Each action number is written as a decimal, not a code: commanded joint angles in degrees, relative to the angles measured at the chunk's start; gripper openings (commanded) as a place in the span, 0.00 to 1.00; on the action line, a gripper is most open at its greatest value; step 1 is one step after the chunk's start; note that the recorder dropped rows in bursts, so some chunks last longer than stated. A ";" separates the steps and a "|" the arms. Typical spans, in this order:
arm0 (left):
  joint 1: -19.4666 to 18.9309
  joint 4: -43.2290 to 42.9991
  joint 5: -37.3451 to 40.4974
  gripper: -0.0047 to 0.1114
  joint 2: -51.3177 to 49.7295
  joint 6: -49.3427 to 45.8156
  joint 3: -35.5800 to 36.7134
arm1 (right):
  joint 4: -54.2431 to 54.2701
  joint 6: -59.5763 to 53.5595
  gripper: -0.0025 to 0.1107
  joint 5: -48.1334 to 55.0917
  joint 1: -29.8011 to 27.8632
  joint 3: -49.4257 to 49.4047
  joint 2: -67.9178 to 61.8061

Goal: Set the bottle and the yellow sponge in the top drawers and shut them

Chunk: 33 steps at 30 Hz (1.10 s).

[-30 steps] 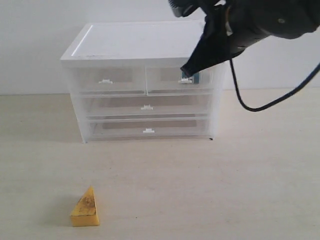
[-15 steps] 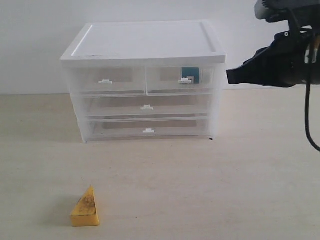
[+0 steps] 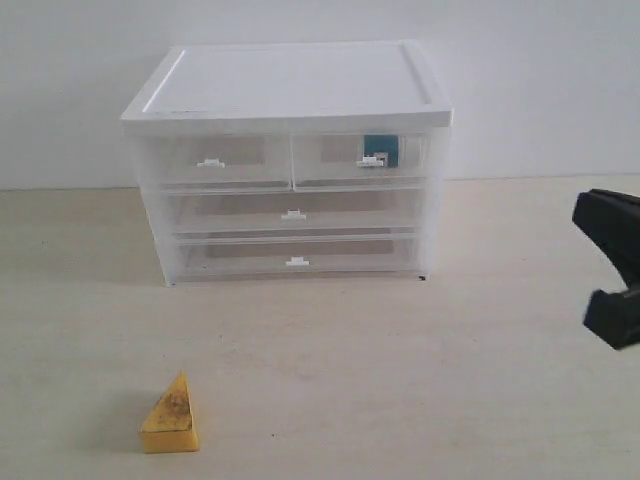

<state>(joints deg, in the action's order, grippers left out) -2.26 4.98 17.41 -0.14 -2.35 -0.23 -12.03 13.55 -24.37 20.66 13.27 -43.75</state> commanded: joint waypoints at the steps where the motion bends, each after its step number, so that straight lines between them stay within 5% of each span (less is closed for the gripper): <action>1: 0.18 -3.27 -0.69 0.08 0.14 -0.29 0.23 | 7.72 -5.24 0.02 -2.76 -0.14 -6.32 11.45; 8: 0.18 -8.40 -0.69 0.08 0.14 -0.53 0.23 | 16.16 -9.77 0.02 -8.19 -0.14 -13.27 24.28; 15: 0.18 -10.99 -2.09 0.08 0.14 -2.97 0.23 | 16.16 -10.30 0.02 -1.30 -0.14 -13.27 29.44; 25: 0.18 12.61 -28.34 0.08 0.14 13.14 0.23 | 16.16 -8.53 0.02 3.47 -0.14 -13.27 30.15; 29: 0.18 12.21 -34.57 0.08 0.14 22.48 0.23 | 16.16 -8.07 0.02 3.90 -0.14 -13.27 30.15; 33: 0.18 0.28 -42.37 0.08 -1.02 28.47 -1.85 | 16.16 -8.07 0.02 3.69 -0.14 -13.27 30.15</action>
<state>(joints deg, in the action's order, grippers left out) -2.26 12.99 -19.60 -0.14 20.47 -0.23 4.37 5.13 -20.51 20.66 0.20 -13.96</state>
